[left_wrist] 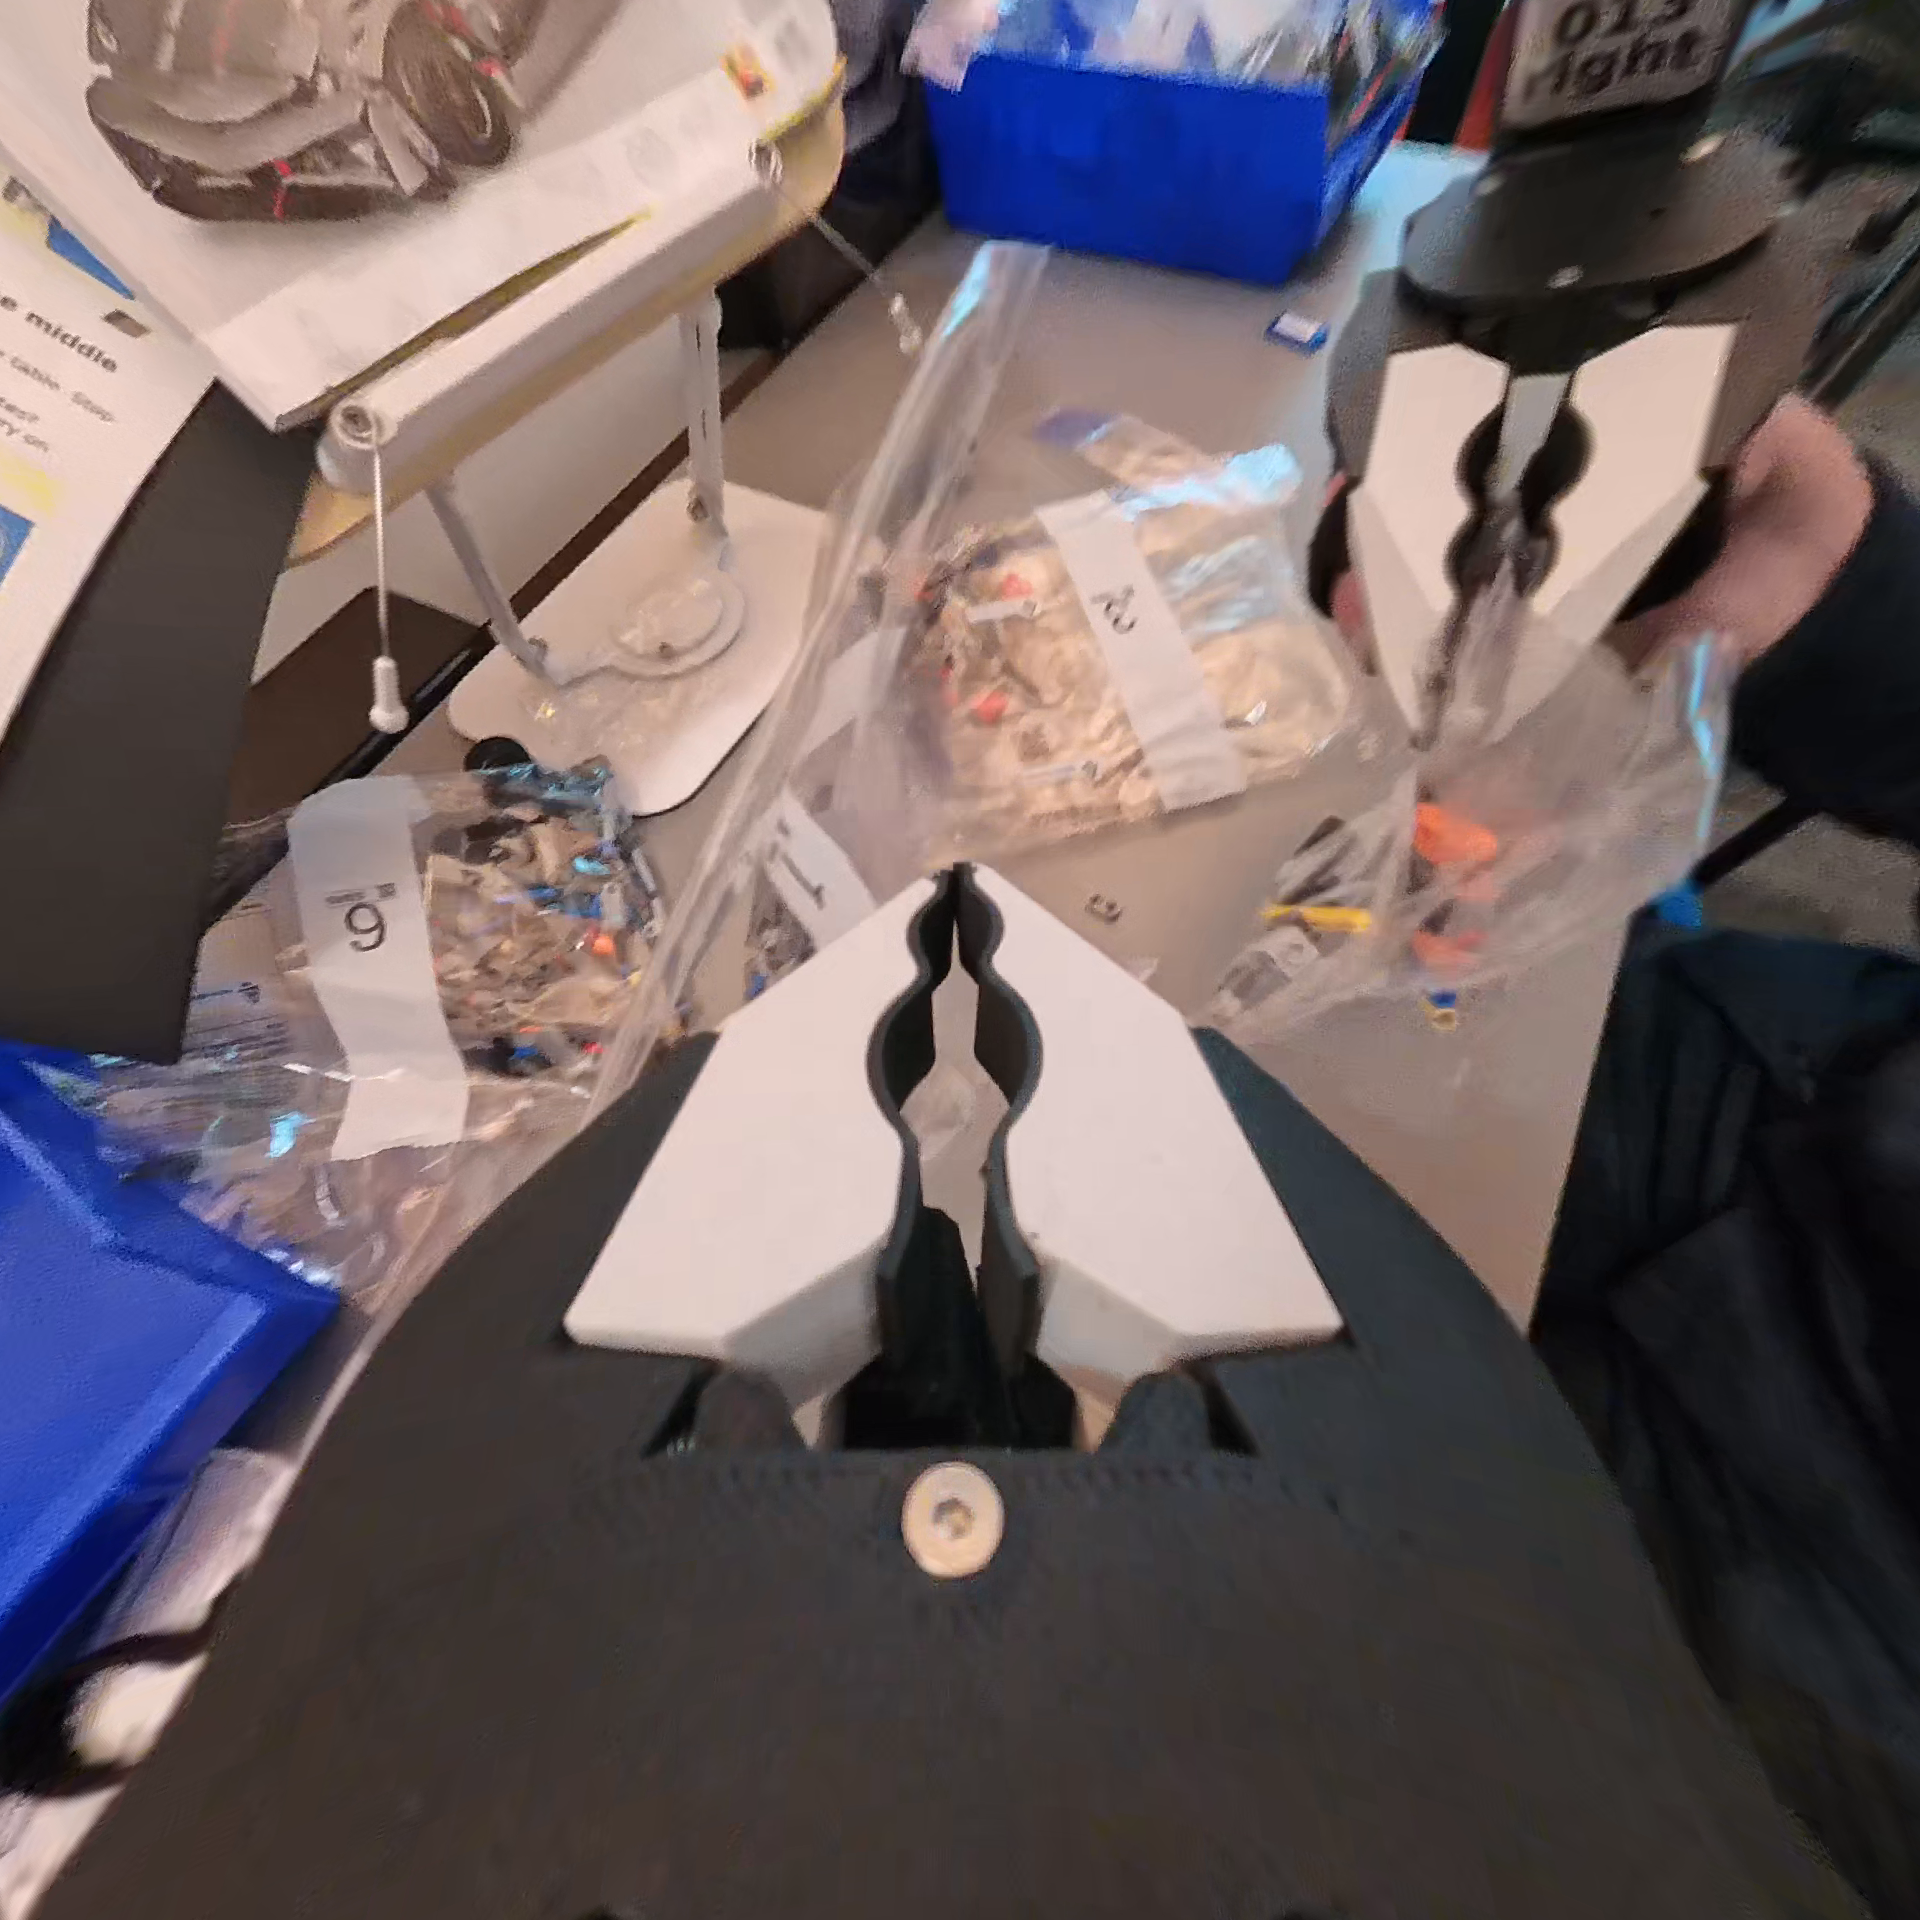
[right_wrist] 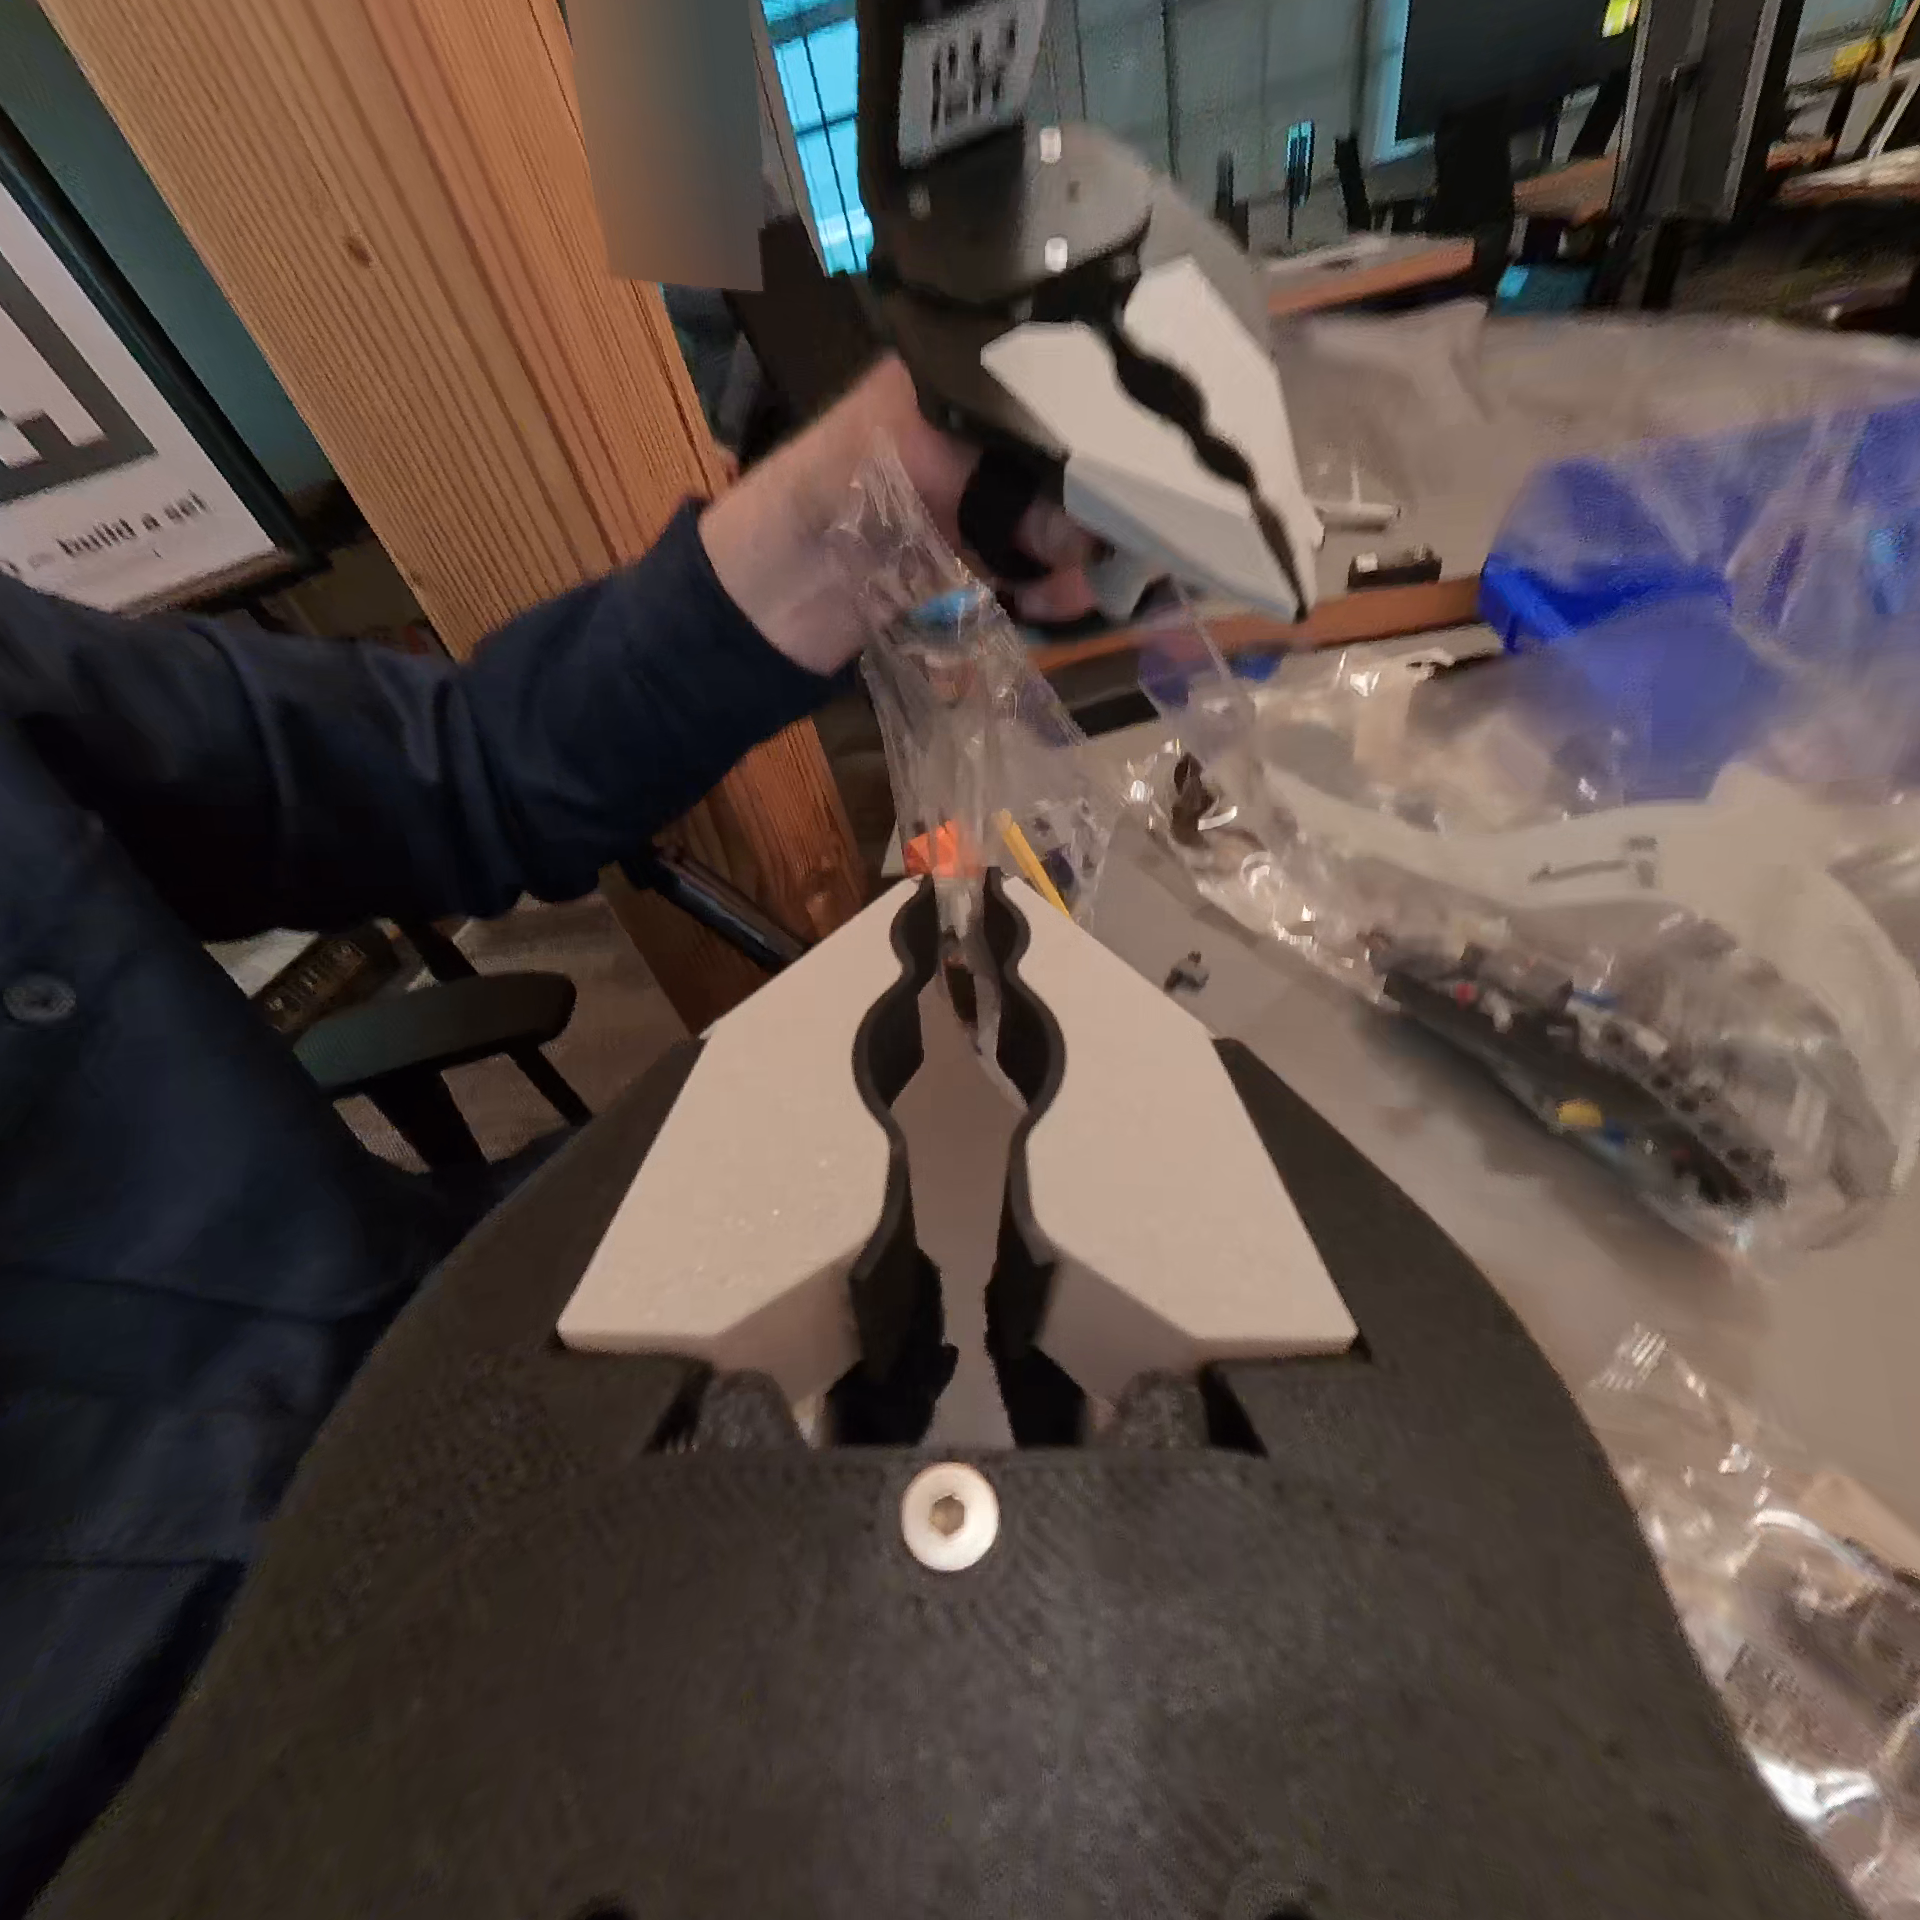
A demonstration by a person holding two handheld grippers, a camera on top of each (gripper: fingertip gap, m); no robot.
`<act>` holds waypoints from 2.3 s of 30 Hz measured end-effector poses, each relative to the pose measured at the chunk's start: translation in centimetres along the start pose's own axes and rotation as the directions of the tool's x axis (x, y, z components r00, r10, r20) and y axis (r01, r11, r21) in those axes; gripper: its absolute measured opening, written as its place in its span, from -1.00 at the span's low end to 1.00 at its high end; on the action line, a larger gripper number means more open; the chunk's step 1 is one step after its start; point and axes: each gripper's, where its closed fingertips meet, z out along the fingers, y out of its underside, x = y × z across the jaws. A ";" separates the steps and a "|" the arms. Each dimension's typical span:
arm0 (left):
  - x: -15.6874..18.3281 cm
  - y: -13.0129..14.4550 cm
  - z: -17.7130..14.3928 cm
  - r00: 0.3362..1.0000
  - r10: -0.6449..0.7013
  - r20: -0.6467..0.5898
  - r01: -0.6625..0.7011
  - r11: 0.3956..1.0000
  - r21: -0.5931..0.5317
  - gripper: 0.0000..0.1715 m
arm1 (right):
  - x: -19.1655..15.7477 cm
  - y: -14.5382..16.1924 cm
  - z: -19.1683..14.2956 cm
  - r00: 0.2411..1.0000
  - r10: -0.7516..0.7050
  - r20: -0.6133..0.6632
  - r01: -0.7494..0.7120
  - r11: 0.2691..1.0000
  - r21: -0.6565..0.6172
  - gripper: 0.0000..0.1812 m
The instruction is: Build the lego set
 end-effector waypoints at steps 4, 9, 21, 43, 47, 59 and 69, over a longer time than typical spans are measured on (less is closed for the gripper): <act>-0.5 -0.5 -0.4 0.997 -0.071 0.001 0.071 0.995 0.067 -1.00 | 1.2 -4.6 0.0 1.000 -0.014 -0.013 0.015 0.995 0.102 -0.94; -1.5 -1.0 -0.8 0.972 -0.224 -0.075 0.235 0.955 0.182 -1.00 | 3.3 -9.0 1.1 0.999 -0.026 -0.033 0.033 0.974 0.223 -0.94; -3.9 0.1 0.1 0.853 -0.454 -0.258 0.515 0.812 0.274 -1.00 | 7.6 -10.5 3.5 0.999 0.040 0.006 -0.040 0.923 0.384 -0.94; -7.4 -0.1 -1.2 0.820 -0.514 -0.253 0.573 0.741 0.350 -1.00 | 11.9 -8.9 5.1 0.975 -0.059 -0.215 0.118 0.955 0.273 -0.93; -8.1 0.2 -1.6 0.826 -0.519 -0.220 0.563 0.742 0.364 -1.00 | 12.0 -7.9 5.0 0.975 -0.115 -0.189 0.157 0.963 0.221 -0.94; -9.5 0.0 -1.9 0.846 -0.509 -0.159 0.528 0.759 0.382 -1.00 | 12.0 -6.8 2.5 0.970 -0.235 -0.055 0.238 0.970 0.043 -0.94; -10.2 -0.1 -2.4 0.855 -0.506 -0.118 0.506 0.760 0.407 -1.00 | 11.5 -5.6 2.2 0.968 -0.230 0.095 0.242 0.961 -0.134 -0.94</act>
